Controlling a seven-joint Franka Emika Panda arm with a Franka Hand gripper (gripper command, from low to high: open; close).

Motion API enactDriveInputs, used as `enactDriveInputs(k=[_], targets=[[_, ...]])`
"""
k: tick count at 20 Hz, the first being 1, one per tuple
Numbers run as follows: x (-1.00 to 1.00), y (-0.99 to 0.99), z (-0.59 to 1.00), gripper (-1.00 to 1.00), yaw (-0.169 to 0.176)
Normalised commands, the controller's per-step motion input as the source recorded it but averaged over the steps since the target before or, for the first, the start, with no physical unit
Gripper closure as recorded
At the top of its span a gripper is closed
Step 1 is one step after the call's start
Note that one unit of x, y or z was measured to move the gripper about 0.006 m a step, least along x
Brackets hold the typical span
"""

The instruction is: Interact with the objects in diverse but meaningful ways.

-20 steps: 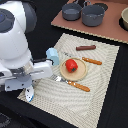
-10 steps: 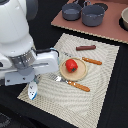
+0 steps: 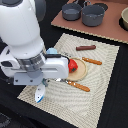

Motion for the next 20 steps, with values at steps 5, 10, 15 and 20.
enactDriveInputs(k=[5,10,15,20], targets=[[0.81,-0.07,0.10,1.00,0.005],[0.45,0.00,0.23,1.00,0.126],[0.46,-0.07,0.23,1.00,0.126],[0.51,-0.25,0.07,1.00,0.099]])
